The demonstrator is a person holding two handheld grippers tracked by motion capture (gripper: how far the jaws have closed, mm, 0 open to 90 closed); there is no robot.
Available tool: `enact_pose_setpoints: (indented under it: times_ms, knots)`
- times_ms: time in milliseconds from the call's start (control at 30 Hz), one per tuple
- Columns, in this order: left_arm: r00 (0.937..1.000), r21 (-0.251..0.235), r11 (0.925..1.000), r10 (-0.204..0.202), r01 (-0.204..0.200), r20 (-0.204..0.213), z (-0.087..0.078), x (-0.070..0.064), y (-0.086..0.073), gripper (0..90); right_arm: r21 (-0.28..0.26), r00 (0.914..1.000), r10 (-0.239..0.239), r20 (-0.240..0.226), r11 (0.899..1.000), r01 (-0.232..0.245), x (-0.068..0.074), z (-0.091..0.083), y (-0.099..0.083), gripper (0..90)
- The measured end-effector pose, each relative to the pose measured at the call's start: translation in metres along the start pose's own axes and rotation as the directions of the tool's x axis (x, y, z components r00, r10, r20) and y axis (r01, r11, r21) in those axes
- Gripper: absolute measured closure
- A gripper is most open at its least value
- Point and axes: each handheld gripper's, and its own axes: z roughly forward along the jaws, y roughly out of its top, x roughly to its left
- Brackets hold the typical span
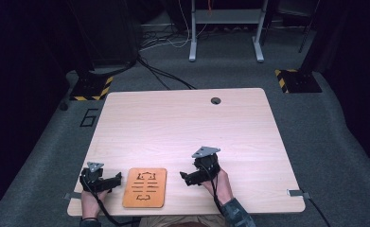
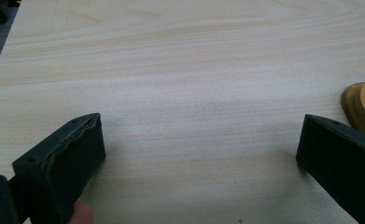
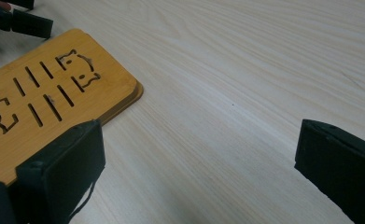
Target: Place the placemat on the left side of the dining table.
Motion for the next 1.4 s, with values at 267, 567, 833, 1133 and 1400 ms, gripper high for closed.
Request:
enact_pose_setpoints:
  times_ms: [267, 567, 833, 1133, 1400]
  knots:
    - [1.0000, -0.004, 1.0000, -0.001, 0.001, -0.002, 0.000, 0.000, 0.000, 1.0, 0.001, 0.9997, -0.008, -0.023, 1.000, 0.008, 0.006, 0.008, 0.006, 1.0]
    - [1.0000, 0.001, 1.0000, -0.002, 0.002, -0.001, 0.000, 0.000, 0.000, 1.0, 0.013, 0.9984, -0.023, -0.052, 1.000, 0.024, 0.010, 0.019, 0.012, 1.0]
    - [1.0000, 0.002, 1.0000, -0.002, 0.002, -0.001, 0.000, 0.000, 0.000, 1.0, 0.028, 0.9973, -0.027, -0.068, 0.999, 0.029, 0.013, 0.027, 0.017, 1.1]
    - [1.0000, -0.004, 1.0000, -0.001, 0.001, -0.002, 0.000, 0.000, 0.000, 1.0, 0.046, 0.9954, -0.032, -0.091, 0.998, 0.036, 0.018, 0.040, 0.020, 1.2]
    - [1.0000, 0.001, 1.0000, -0.002, 0.002, -0.001, 0.000, 0.000, 0.000, 1.0, 0.069, 0.9922, -0.043, -0.117, 0.996, 0.052, 0.025, 0.054, 0.020, 1.5]
